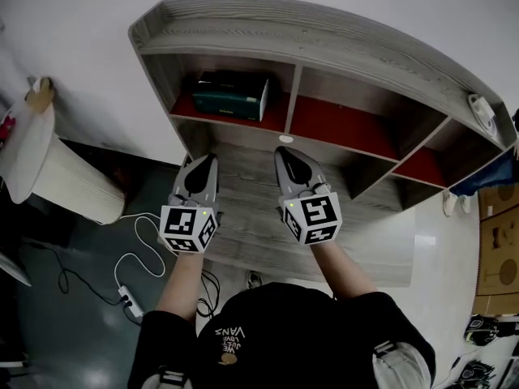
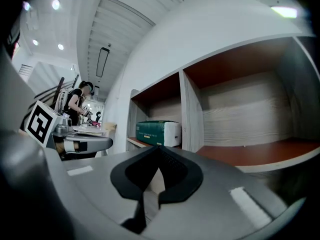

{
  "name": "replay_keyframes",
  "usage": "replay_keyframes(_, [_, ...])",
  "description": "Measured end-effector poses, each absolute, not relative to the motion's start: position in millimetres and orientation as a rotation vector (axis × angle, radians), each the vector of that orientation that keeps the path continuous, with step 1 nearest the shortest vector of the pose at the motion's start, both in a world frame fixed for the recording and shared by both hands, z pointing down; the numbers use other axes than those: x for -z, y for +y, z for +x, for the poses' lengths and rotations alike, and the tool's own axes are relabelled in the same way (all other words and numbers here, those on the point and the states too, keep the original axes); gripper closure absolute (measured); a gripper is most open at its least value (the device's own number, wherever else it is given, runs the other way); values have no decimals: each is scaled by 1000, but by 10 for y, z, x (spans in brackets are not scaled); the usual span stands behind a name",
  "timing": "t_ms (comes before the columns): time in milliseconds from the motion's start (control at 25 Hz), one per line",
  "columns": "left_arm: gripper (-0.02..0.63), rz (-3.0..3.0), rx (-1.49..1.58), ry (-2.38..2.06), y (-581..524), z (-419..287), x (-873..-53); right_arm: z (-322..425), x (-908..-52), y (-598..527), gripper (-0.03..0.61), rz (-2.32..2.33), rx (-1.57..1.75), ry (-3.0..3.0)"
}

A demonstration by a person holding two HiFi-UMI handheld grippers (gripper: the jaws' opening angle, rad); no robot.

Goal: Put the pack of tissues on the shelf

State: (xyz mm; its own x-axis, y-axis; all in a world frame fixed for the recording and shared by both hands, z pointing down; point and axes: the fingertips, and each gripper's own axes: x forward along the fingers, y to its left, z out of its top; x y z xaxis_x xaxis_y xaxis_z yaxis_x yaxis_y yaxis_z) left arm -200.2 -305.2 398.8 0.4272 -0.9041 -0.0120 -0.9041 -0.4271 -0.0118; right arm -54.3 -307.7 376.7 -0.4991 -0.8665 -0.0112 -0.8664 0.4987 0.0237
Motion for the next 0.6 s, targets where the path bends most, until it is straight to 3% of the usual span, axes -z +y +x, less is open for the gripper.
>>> replay_keyframes(600, [563,-2628,-43,1747,-2234,-1600,-4192,-138,-4002,-2421,575,1434,-36,-2815])
